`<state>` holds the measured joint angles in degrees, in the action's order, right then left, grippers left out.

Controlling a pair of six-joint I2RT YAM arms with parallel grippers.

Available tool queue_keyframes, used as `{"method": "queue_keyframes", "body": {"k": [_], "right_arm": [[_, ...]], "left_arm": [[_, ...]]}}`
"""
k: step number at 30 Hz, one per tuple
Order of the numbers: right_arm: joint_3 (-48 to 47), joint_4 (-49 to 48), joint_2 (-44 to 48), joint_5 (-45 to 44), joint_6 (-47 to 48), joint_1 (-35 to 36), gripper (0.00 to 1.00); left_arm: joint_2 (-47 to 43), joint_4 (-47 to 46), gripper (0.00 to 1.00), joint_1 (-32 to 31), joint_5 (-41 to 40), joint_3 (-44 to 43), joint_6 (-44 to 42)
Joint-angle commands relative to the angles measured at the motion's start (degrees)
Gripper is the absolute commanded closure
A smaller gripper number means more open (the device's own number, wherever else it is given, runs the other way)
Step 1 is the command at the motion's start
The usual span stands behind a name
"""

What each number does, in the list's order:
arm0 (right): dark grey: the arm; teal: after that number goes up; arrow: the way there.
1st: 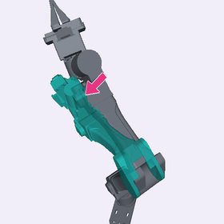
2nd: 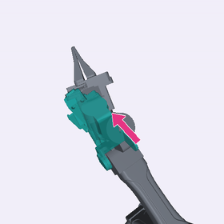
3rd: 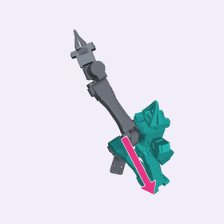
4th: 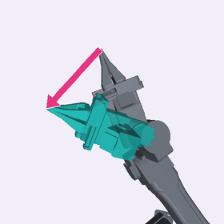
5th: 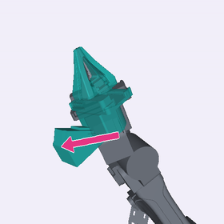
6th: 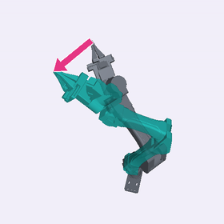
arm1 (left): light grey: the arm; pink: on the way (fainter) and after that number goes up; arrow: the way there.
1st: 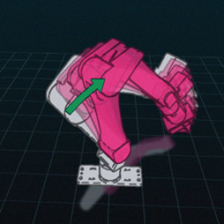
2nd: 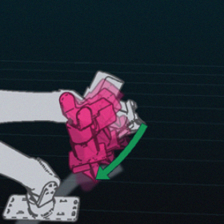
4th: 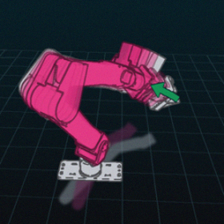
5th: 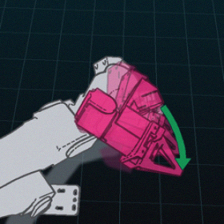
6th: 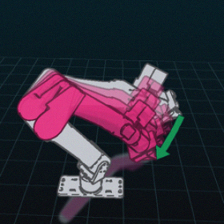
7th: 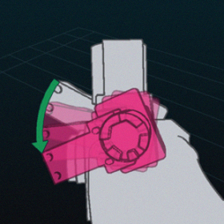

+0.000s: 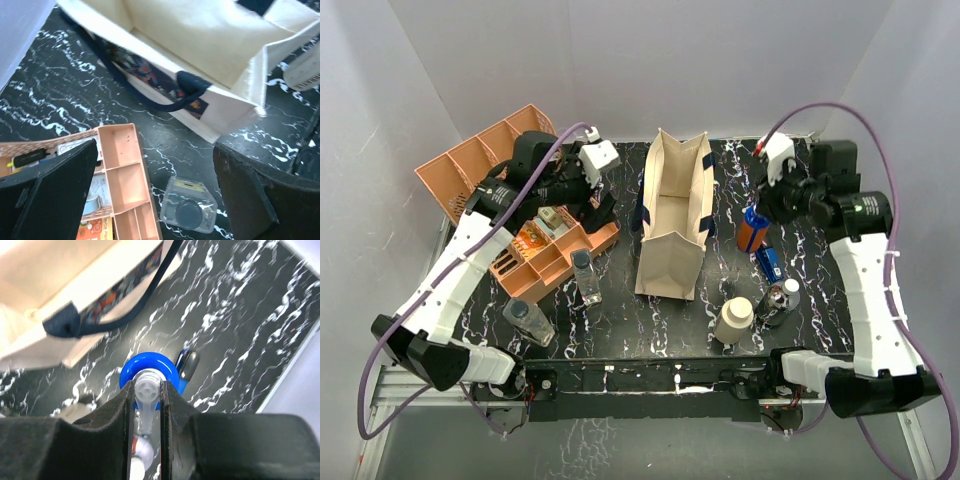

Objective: Place the personal care products into the canvas bag
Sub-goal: Pick up the care product from the center of the board.

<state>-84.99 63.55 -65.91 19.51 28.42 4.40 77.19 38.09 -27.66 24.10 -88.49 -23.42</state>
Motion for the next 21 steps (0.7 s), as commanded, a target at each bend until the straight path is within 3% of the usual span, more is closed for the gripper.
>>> {"method": "queue_keyframes", "body": {"k": [1, 15, 21], "right_arm": [[-12.63, -10.09, -3.5, 2.38, -3.91, 0.24, 0.92], [-41.92, -9.22, -20.51, 3.32, -8.69, 6.46, 0.92], [-49.11, -7.82, -25.12, 2.42, -8.84, 12.15, 0.92]], "left_arm": [[2.04, 5.75, 0.03, -3.93, 5.02, -5.16, -2.02], [11.79, 10.63, 0.03, -14.25, 8.39, -12.96, -5.13], [15.08, 10.96, 0.03, -16.89, 7.29, -14.85, -7.2]]}}
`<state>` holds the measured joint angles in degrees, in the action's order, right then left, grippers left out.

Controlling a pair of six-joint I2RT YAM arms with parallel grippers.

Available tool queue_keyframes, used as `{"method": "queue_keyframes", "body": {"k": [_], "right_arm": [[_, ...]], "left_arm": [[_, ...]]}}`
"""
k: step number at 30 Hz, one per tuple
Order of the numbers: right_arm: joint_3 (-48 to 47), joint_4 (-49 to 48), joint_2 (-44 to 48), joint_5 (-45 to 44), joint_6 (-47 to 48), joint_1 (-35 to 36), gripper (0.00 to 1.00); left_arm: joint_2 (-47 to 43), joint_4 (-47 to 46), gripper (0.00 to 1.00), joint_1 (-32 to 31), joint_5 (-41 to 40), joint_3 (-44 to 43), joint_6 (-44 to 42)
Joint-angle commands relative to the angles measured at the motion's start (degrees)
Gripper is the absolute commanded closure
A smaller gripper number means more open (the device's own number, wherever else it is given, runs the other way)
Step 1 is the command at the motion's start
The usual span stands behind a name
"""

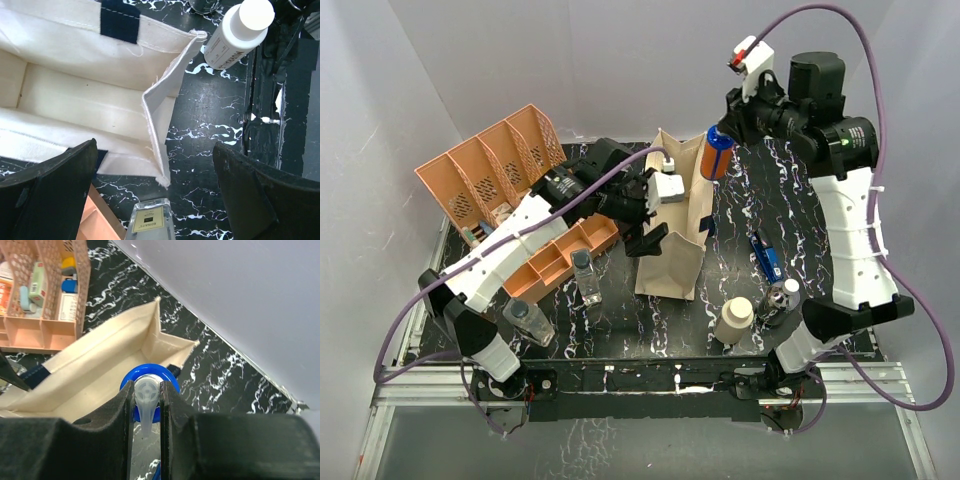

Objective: Place the personal care products into the canvas bag
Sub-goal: Pick up the care product from the center of the board, then place the care product in the canvas bag.

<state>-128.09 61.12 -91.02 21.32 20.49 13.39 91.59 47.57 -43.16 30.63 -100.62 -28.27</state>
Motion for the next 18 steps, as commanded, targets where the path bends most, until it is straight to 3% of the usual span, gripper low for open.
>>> {"method": "queue_keyframes", "body": {"k": [1, 8, 15, 18], "right_arm": [[-6.49, -5.4, -0.6, 0.5, -0.89, 4.01, 0.92], [-5.69, -8.01, -4.71, 2.45, -1.15, 6.21, 0.92], [0.91, -11.22, -7.0, 4.11, -0.98, 6.21, 0.92], [2.02, -11.54, -8.11, 3.55, -0.46, 6.21, 0.92]], "left_arm": [[1.09, 1.35, 0.03, -1.69, 0.37, -2.88, -2.74], [3.35, 0.3, 0.07, -3.01, -1.35, -2.59, -4.99], [3.88, -0.9, 0.24, -3.78, 1.29, -1.99, -5.92], [3.5, -1.44, 0.36, -4.06, 1.72, -1.21, -6.06]]}}
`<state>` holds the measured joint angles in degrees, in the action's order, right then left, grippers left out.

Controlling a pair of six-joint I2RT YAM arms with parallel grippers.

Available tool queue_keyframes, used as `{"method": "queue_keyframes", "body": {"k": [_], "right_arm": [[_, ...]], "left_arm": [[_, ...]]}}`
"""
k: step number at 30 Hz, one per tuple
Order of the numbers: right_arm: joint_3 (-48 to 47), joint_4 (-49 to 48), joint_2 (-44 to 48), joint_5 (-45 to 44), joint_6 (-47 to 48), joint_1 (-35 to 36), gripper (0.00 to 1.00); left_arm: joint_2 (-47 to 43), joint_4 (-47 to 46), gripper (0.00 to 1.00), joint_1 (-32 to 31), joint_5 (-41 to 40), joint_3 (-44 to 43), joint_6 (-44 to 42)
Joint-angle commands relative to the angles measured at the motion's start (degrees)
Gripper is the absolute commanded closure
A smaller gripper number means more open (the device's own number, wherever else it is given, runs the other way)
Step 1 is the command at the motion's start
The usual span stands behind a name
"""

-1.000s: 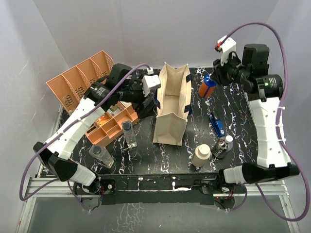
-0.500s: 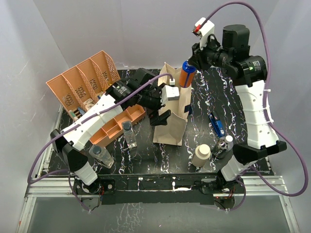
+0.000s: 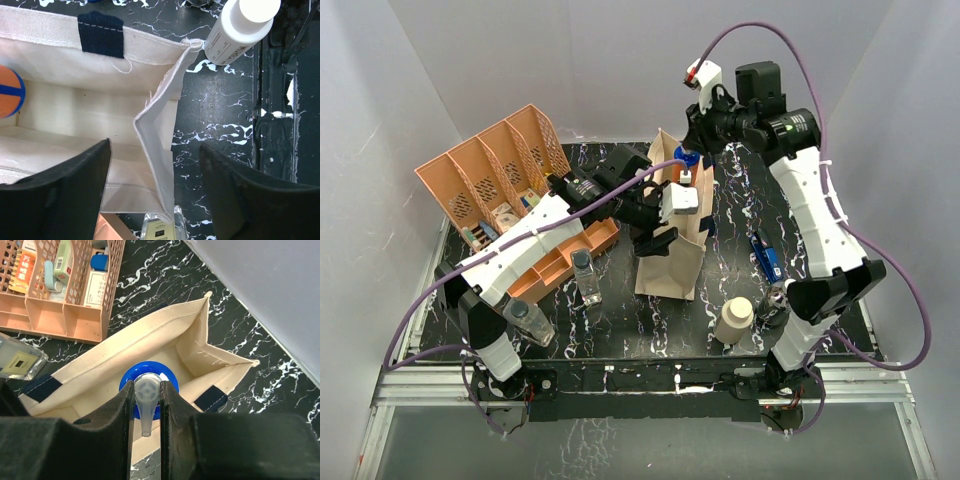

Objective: Place the personal care products into the canvas bag
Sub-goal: Place the care product in the canvas bag.

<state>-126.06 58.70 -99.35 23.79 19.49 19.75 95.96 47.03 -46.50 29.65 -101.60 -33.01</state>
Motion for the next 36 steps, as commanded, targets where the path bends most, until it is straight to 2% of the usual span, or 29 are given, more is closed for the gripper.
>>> {"method": "queue_keyframes", "body": {"k": [1, 9, 16, 22, 36], "right_arm": [[0.58, -9.2, -0.01, 0.82, 0.82, -0.17, 0.92], [7.94, -12.22, 0.47, 1.28, 3.47, -0.15, 0.92], [11.08, -12.53, -0.08, 4.42, 7.73, -0.15, 0.92], [12.2, -11.38, -1.99, 4.39, 11.28, -0.15, 0.92], [16.08, -20.49, -6.03, 4.04, 15.2, -0.16, 0.92]], "left_arm": [[-1.05, -0.96, 0.4, -0.62, 2.85, 0.08, -1.47], [-1.91, 0.37, 0.75, -0.67, 4.34, 1.83, -3.58], [-2.85, 3.25, 1.0, -0.67, 6.36, 1.45, -6.23], [-3.14, 4.0, 1.0, -0.7, 6.71, 1.65, -6.85], [-5.08, 5.69, 1.0, -0.68, 7.85, 4.49, -10.91]]}}
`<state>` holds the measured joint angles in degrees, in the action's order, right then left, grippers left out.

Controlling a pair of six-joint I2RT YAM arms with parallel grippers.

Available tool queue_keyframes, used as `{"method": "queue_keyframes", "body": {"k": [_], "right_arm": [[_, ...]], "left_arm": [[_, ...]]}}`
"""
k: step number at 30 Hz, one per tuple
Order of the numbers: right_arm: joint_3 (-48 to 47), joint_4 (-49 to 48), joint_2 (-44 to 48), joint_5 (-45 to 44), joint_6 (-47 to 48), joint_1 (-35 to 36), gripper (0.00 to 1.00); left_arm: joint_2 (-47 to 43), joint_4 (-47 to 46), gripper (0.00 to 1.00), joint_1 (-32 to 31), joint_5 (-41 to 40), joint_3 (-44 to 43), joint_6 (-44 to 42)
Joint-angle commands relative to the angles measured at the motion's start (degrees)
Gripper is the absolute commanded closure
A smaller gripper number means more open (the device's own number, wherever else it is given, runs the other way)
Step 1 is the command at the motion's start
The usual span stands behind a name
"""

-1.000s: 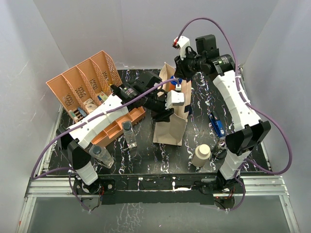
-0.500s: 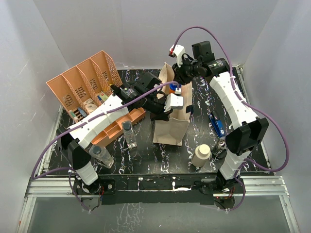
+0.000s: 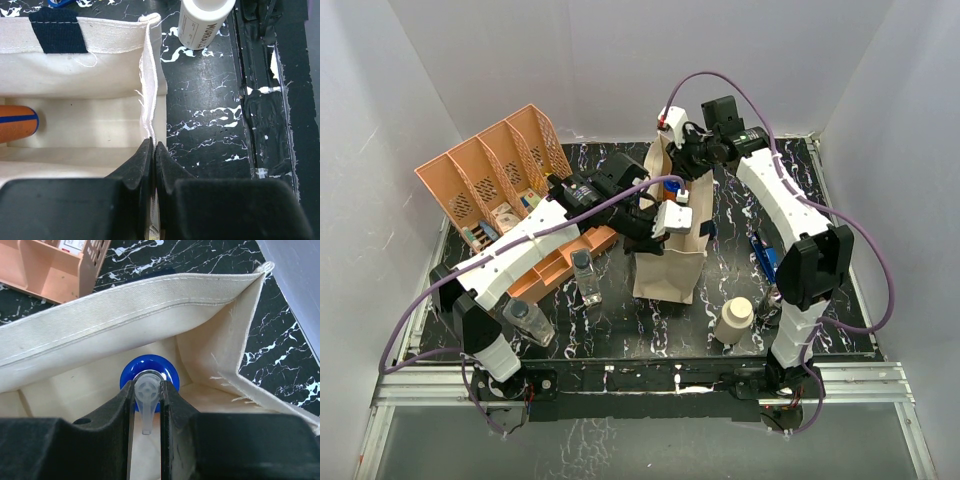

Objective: Place the personal care products into the canvas bag
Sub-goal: Place the care product in the canvas bag.

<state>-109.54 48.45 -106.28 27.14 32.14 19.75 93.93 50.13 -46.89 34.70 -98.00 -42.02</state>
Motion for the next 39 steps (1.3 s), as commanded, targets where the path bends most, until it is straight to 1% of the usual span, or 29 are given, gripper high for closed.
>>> {"method": "queue_keyframes", "body": {"k": [1, 11, 19, 28, 32, 39], "right_arm": [[-0.35, -10.7, 0.56, 0.02, 2.96, -0.15, 0.92], [3.67, -18.47, -0.01, -5.26, 6.87, -0.16, 0.92], [3.52, -18.6, -2.35, -7.92, 8.28, -0.23, 0.92], [4.38, -17.25, -4.42, -9.63, 5.9, -1.24, 0.92], [5.26, -17.04, -4.94, -10.75, 4.69, -1.7, 0.87], [5.31, -16.73, -6.05, -10.76, 1.49, -2.17, 0.73]], "left_arm": [[-3.1, 2.6, 1.0, -0.26, 2.82, 0.95, -2.05], [-3.13, 3.3, 1.0, -0.23, 4.03, 1.98, -3.26], [-3.4, 3.74, 1.0, -0.22, 4.49, 2.53, -4.23], [-3.92, 2.88, 1.0, -0.3, 3.87, 4.14, -4.34], [-4.02, 2.61, 1.0, -0.24, 3.79, 4.26, -4.25], [-3.74, 1.54, 1.0, -0.29, 2.57, 5.4, -4.08]]}}
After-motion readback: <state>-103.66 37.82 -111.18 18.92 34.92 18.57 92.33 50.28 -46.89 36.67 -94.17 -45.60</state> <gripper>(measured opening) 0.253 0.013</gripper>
